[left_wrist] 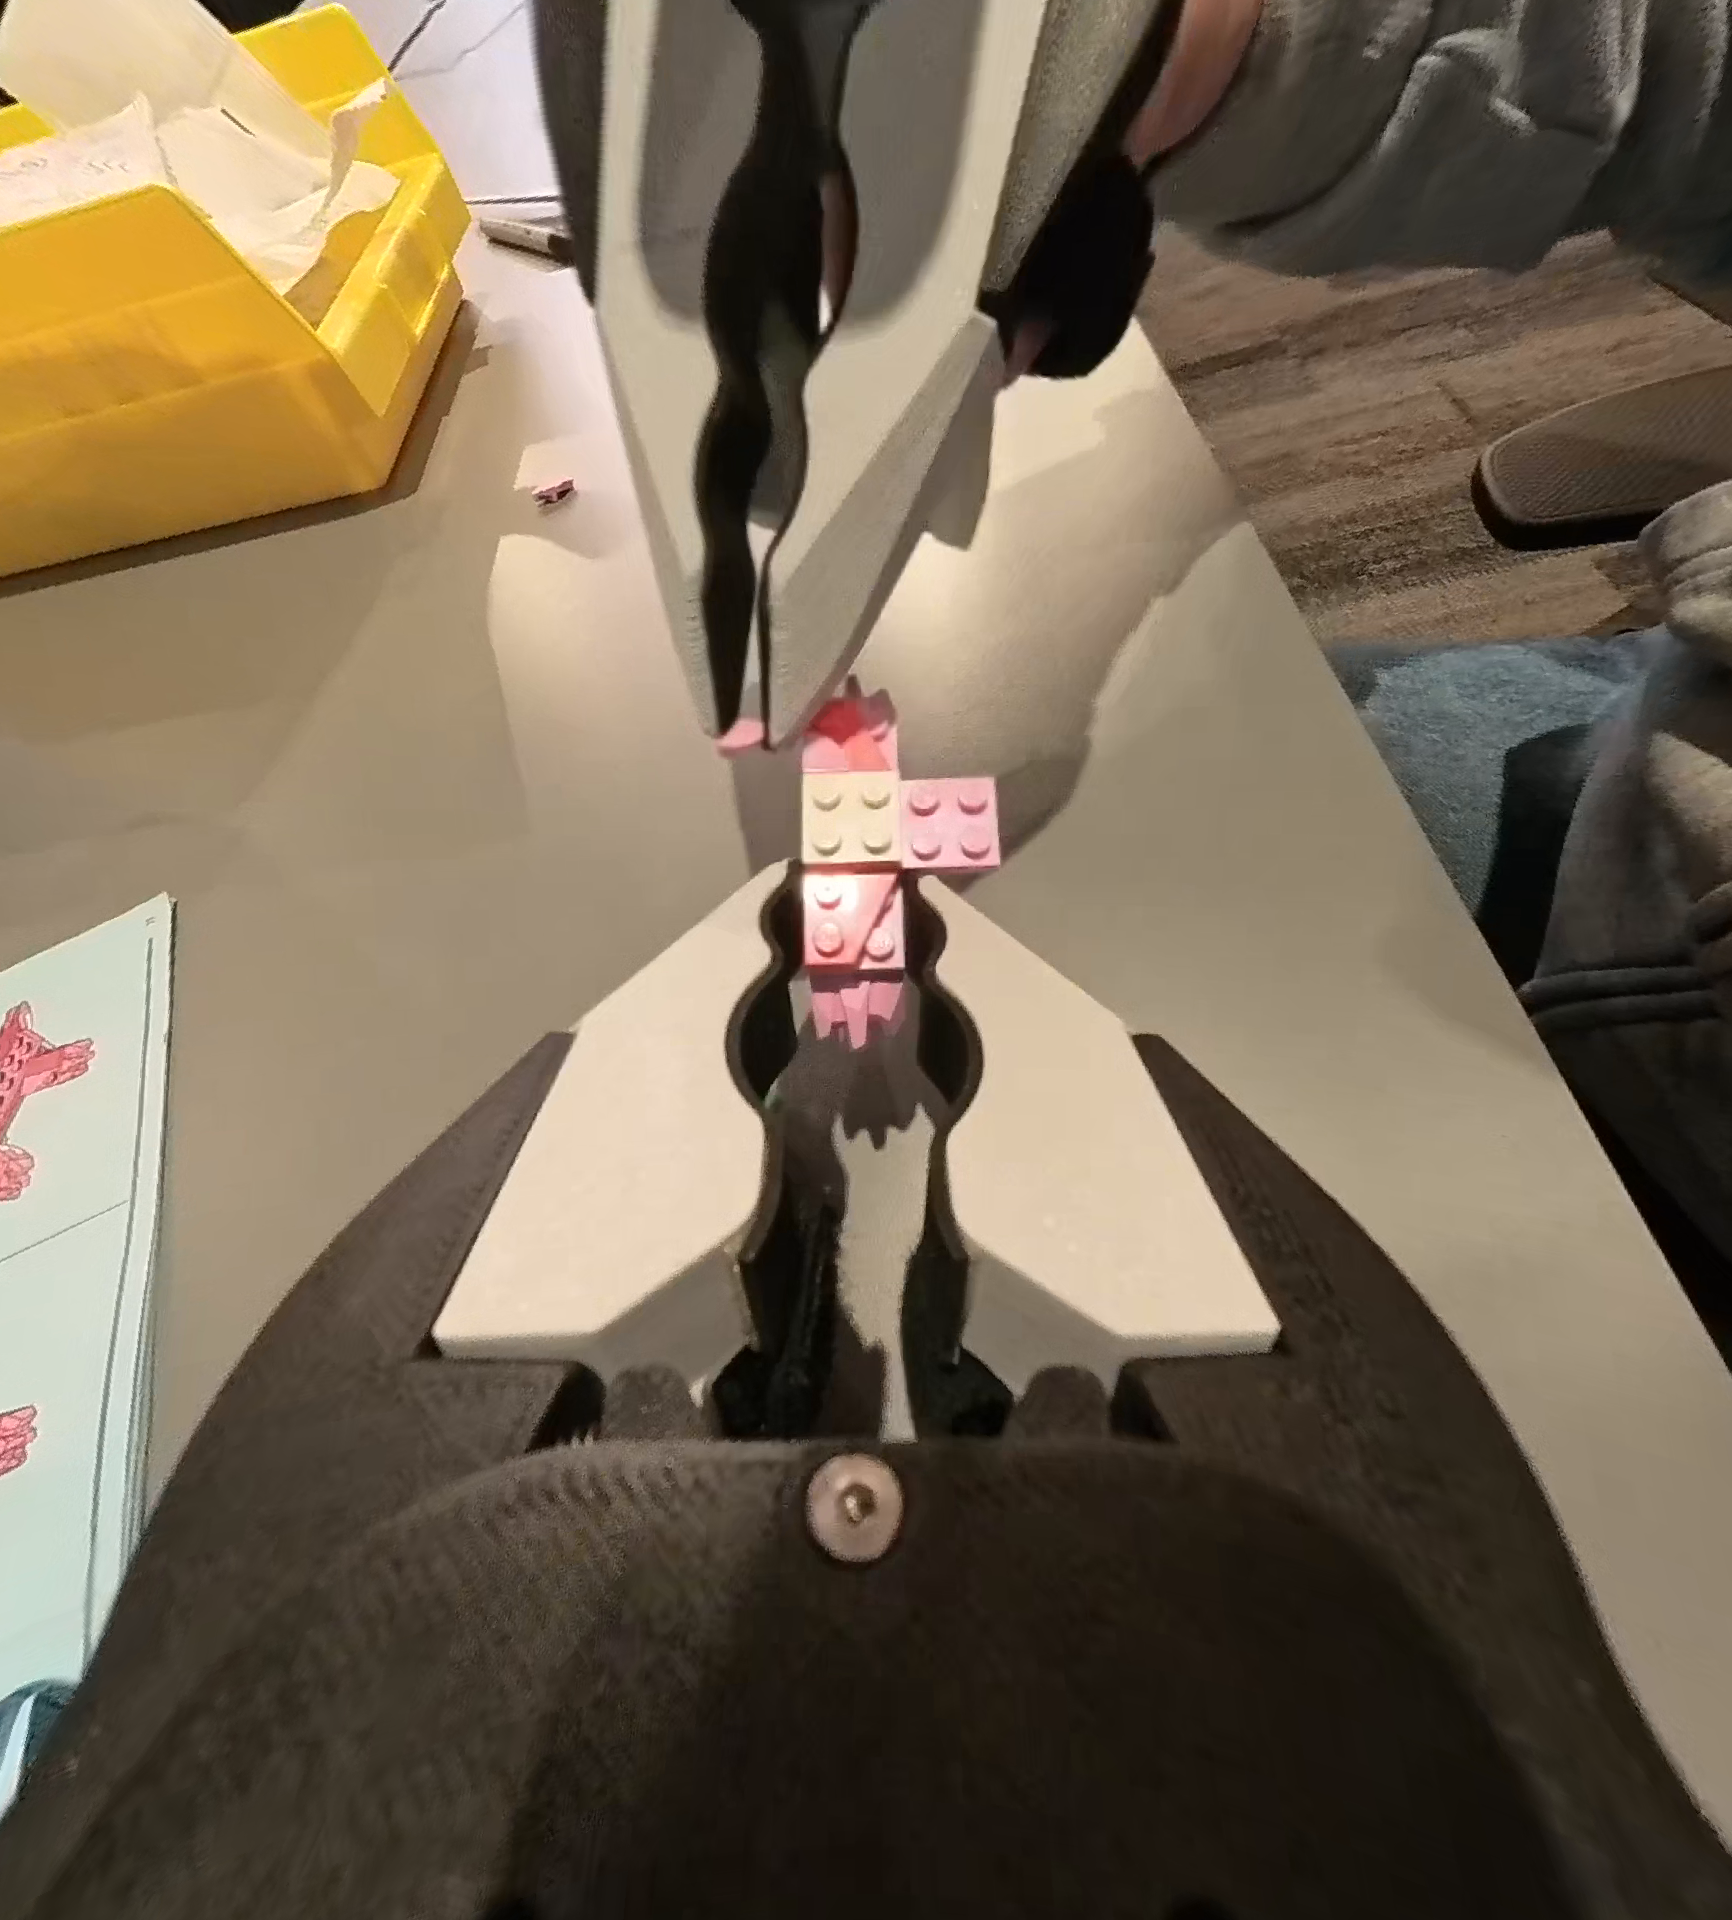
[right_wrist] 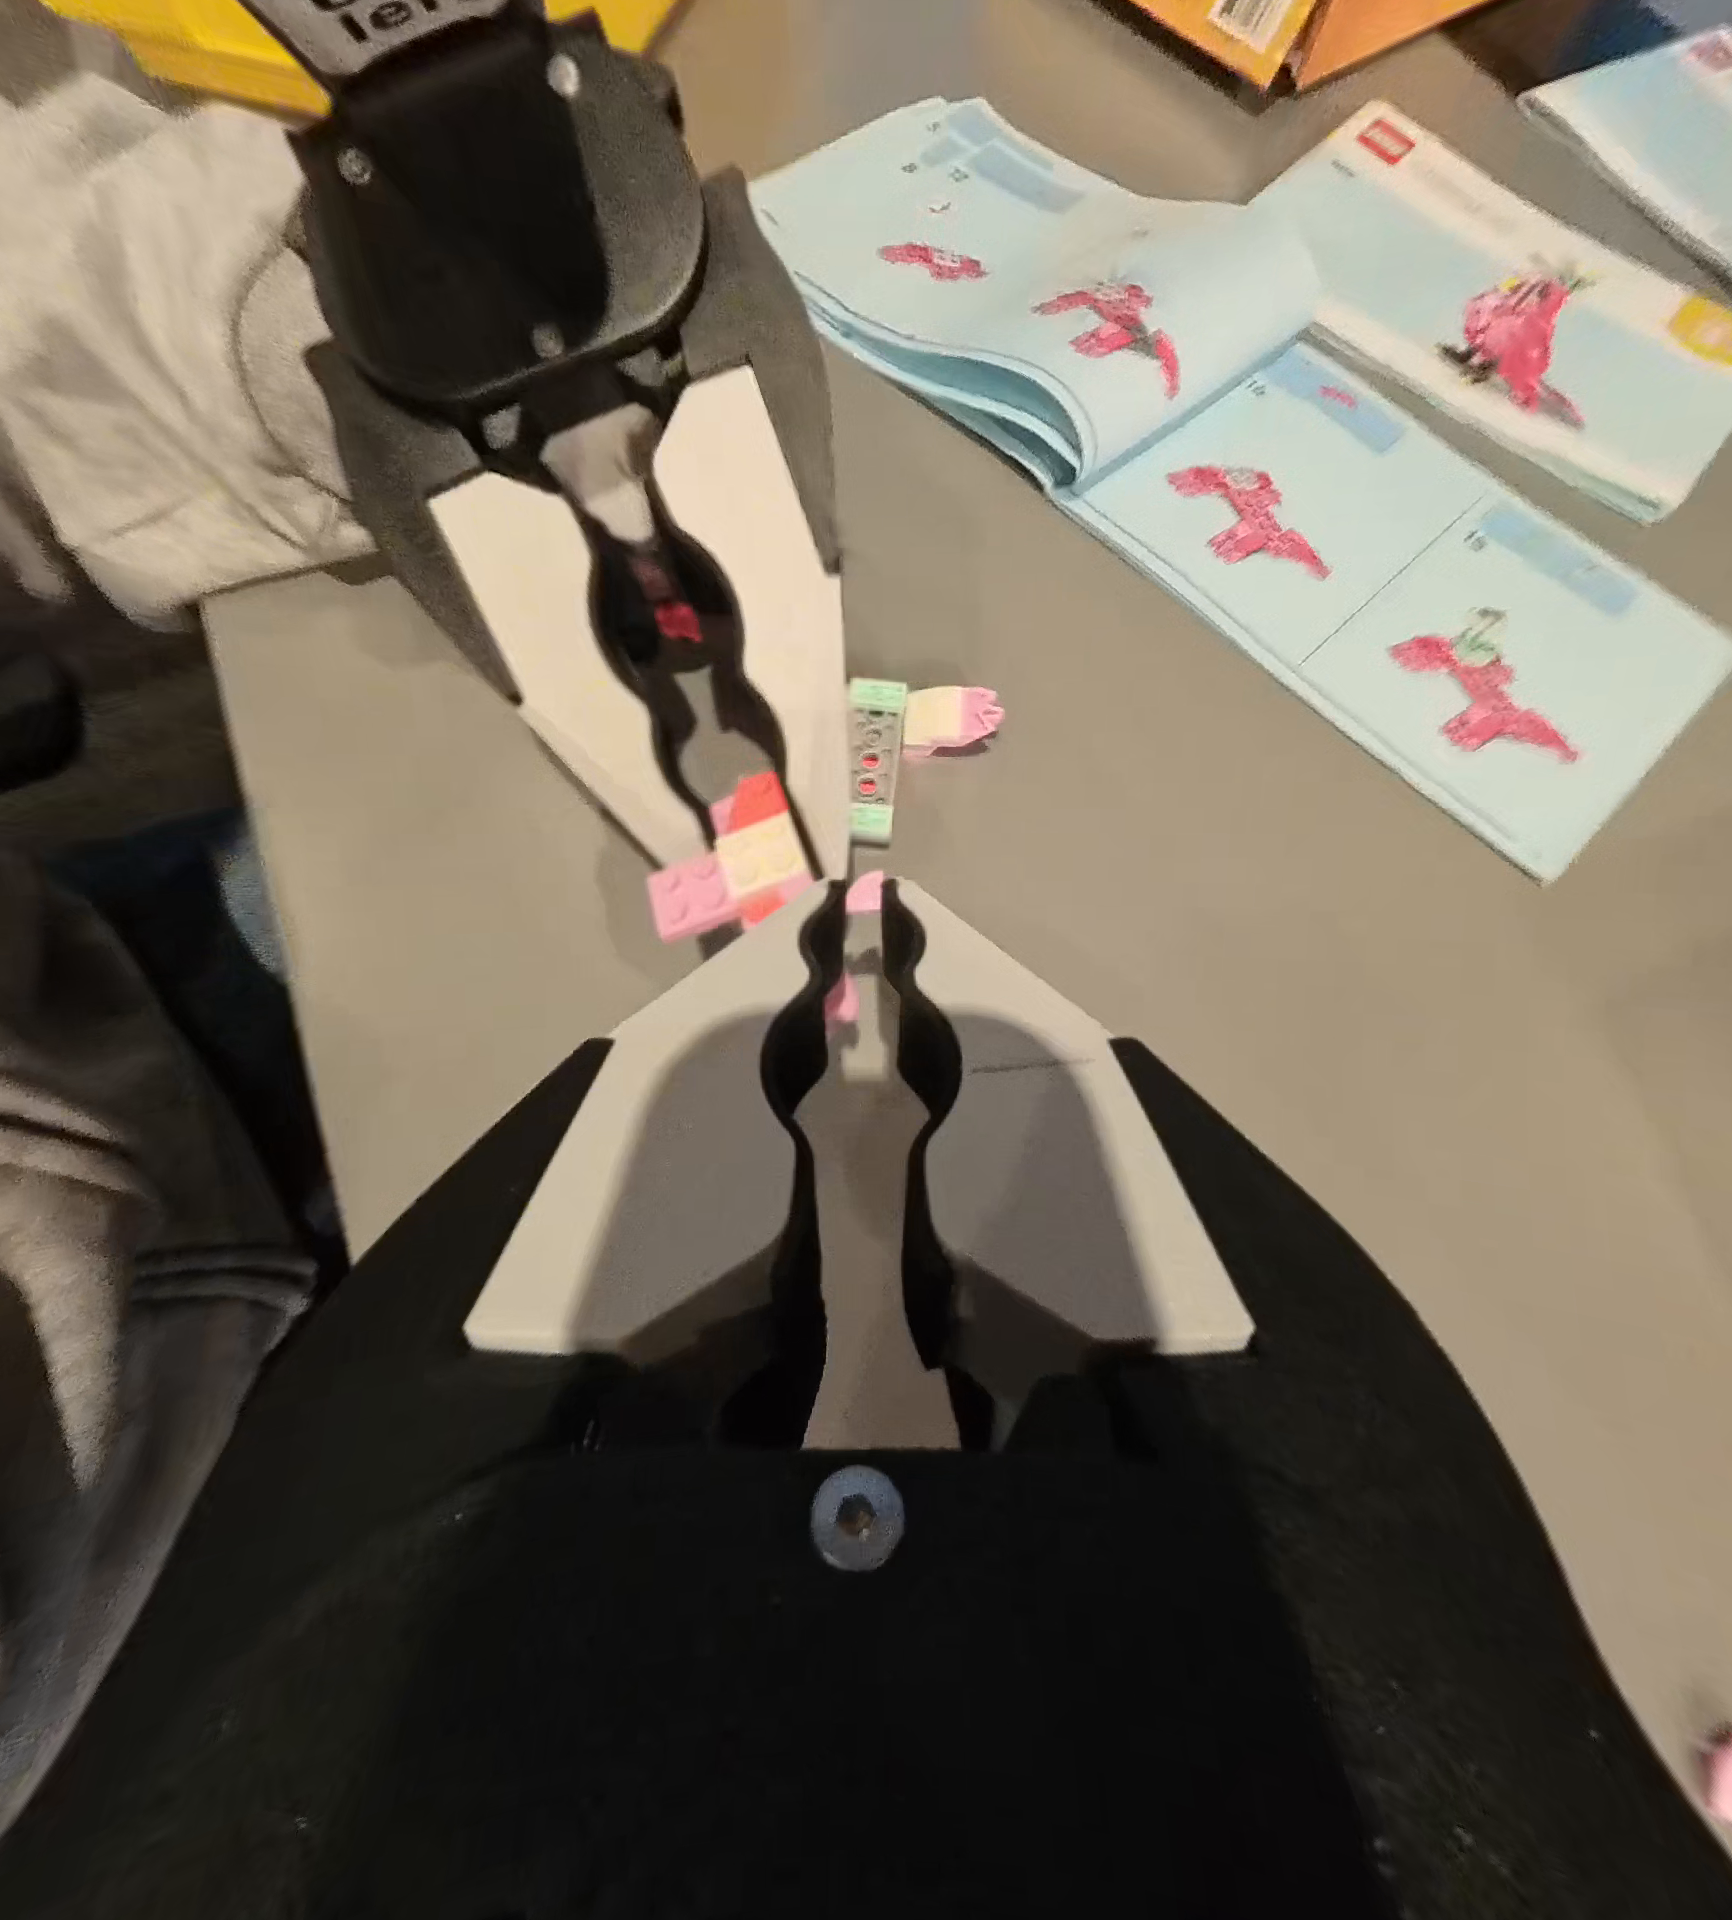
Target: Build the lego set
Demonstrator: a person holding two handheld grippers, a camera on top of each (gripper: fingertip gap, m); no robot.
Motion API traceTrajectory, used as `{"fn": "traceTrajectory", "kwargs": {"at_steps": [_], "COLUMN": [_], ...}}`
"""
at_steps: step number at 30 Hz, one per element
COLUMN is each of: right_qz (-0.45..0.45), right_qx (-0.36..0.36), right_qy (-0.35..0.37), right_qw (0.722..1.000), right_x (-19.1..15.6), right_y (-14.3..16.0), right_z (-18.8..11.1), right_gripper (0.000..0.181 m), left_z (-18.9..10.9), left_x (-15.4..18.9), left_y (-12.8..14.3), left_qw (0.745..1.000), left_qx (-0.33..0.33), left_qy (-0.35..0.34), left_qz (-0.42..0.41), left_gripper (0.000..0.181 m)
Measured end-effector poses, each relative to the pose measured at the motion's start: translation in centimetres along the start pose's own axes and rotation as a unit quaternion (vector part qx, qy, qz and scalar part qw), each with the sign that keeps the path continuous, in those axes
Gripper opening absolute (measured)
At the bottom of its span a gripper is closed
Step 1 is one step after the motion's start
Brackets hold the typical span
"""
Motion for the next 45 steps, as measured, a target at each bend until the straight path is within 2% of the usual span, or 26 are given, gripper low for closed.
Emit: {"fn": "traceTrajectory", "kwargs": {"at_steps": [5,13,24,30,37,39,42,45], "right_qz": [-0.023,-0.048,-0.101,-0.121,-0.115,-0.127,-0.175,-0.253], "right_qx": [0.001,-0.068,-0.093,-0.103,-0.075,-0.058,-0.04,-0.034], "right_qy": [-0.02,0.001,0.033,0.024,0.029,0.029,0.048,0.105], "right_qw": [1.0,0.997,0.99,0.987,0.99,0.99,0.983,0.961], "right_x": [-1.8,-2.1,-2.0,-2.1,-1.8,-1.6,-1.4,-1.0], "right_y": [-1.7,-0.6,-0.3,-0.1,-0.8,-0.8,0.0,1.3], "right_z": [0.6,2.1,2.4,2.4,1.3,0.6,0.0,0.4], "right_gripper": [0.005,0.005,0.006,0.005,0.02,0.032,0.05,0.06], "left_z": [0.0,0.2,0.3,0.4,0.4,0.4,0.3,0.2], "left_x": [-0.2,-0.5,-0.5,-0.2,-0.1,-0.3,-0.5,-0.7], "left_y": [0.0,0.6,0.9,1.0,1.2,1.2,1.3,1.3], "left_qw": [1.0,1.0,0.998,0.998,0.998,0.997,0.997,0.997], "left_qx": [-0.001,-0.02,-0.03,-0.034,-0.038,-0.038,-0.038,-0.038], "left_qy": [-0.007,-0.012,-0.003,0.012,0.017,0.015,0.009,0.002], "left_qz": [-0.005,-0.018,-0.046,-0.05,-0.057,-0.059,-0.063,-0.068], "left_gripper": [0.017,0.017,0.017,0.017,0.018,0.018,0.017,0.017]}}
Point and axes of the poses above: each gripper's, where its closed fingertips meet, z out along the fingers, y out of its underside, x = y × z across the jaws, the point moved 1 cm from there along -z, back along the fingers, and after that the axes turned 7 degrees about y, right-handed, at the moved point
